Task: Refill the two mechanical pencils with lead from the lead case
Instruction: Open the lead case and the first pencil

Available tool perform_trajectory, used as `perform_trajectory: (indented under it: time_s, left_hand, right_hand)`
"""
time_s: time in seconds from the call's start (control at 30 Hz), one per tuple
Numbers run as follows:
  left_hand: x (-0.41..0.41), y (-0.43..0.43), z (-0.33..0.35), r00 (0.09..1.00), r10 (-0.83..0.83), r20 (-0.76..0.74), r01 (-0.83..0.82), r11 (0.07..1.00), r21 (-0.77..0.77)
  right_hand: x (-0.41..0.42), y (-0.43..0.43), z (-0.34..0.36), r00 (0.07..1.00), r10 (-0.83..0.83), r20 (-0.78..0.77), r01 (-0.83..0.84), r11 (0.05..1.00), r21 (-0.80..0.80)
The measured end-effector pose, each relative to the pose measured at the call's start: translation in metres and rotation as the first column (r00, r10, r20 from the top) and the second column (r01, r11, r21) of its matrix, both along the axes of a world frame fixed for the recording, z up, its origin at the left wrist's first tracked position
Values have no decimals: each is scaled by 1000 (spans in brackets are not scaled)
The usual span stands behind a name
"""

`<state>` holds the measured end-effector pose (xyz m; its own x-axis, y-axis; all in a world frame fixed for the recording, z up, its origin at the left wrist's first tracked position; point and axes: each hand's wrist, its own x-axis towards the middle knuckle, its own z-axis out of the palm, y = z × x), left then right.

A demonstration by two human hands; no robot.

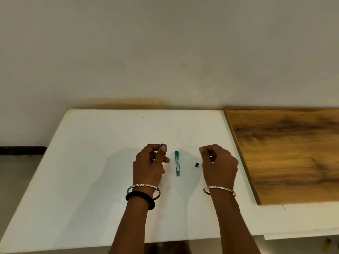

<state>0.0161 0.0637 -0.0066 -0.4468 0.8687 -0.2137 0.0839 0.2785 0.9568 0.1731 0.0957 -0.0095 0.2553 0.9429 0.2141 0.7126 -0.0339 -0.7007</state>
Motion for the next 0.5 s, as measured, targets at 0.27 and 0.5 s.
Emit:
perform_trajectory:
  time_s: [0.27,0.5]
  left_hand:
    - [-13,0,-4,1000,28,-10,-28,999,-42]
    - [-14,-2,-4,1000,12,-17,-12,999,-52]
  right_hand:
    - [-46,-11,-16,937,219,274,-101,917,-386]
    - [-54,-14,-13,977,105,187,-4,882,-472]
